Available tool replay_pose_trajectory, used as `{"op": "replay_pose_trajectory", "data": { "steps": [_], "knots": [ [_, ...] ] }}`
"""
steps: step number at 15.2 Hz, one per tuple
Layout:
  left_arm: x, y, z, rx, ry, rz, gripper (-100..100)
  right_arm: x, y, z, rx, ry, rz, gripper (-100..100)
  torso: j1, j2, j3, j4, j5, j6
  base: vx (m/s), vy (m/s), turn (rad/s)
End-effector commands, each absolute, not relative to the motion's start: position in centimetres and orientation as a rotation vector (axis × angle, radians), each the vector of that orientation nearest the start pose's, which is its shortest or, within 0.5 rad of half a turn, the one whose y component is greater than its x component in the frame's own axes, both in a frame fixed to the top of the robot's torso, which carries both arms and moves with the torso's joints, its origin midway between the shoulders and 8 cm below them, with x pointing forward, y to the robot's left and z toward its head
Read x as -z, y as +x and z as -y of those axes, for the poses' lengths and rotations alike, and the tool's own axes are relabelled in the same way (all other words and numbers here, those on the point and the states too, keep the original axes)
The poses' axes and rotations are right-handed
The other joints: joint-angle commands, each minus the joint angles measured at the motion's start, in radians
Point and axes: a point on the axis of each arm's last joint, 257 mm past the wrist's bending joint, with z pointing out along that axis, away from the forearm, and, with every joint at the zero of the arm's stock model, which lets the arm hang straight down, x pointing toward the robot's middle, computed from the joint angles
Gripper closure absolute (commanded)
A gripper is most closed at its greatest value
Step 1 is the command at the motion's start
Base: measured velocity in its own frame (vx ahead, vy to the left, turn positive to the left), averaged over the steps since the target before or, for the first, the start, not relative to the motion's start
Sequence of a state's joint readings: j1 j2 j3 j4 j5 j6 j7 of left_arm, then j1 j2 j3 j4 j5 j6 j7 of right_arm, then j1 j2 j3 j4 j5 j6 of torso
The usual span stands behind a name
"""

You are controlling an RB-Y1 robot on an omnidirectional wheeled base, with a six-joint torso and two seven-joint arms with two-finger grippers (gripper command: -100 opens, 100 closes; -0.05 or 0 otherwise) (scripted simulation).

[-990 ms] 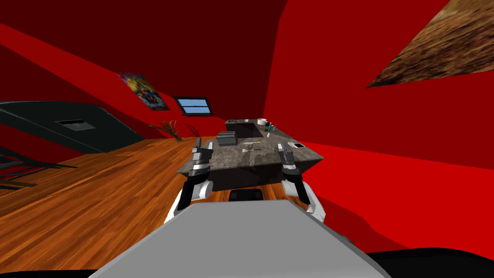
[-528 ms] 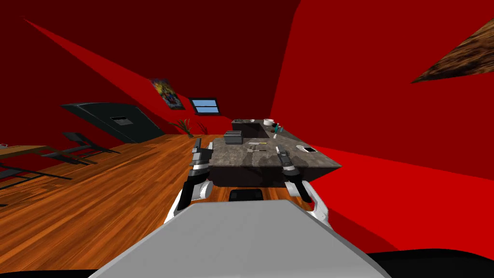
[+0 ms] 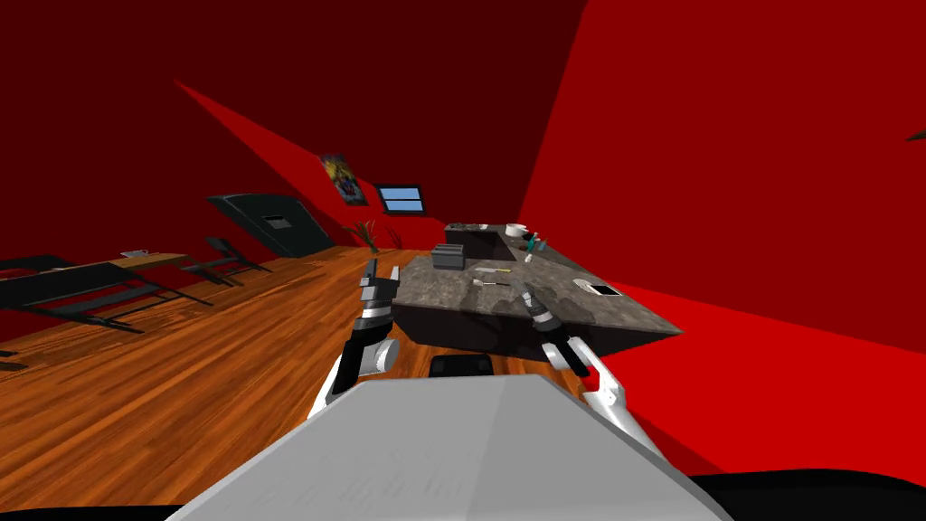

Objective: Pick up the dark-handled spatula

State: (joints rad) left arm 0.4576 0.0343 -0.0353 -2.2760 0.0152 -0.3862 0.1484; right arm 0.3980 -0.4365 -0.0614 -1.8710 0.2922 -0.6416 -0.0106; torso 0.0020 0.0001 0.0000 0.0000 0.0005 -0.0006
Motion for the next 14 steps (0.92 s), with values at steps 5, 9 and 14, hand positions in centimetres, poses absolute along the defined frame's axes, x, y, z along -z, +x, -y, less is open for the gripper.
{"op": "replay_pose_trajectory", "data": {
  "steps": [5,9,14],
  "knots": [
    [-1.4,36.8,-26.4,1.479,-0.774,-0.647,0,15.7,39.7,29.1,-0.907,0.099,-1.39,-100,0.0,0.0,0.0,0.0,0.0,0.0,-0.002,0.038,0.247],
    [-1.4,36.8,-26.4,1.479,-0.774,-0.647,0,18.4,39.4,30.4,-0.829,-0.036,-1.501,-100,-0.001,0.0,0.0,0.0,0.0,0.001,-0.003,0.029,0.205],
    [-1.4,36.8,-26.4,1.479,-0.774,-0.647,0,21.4,39.1,32.8,-0.763,-0.076,-1.596,-100,-0.001,0.0,0.0,0.0,0.0,0.0,0.002,0.027,0.18]
  ]
}}
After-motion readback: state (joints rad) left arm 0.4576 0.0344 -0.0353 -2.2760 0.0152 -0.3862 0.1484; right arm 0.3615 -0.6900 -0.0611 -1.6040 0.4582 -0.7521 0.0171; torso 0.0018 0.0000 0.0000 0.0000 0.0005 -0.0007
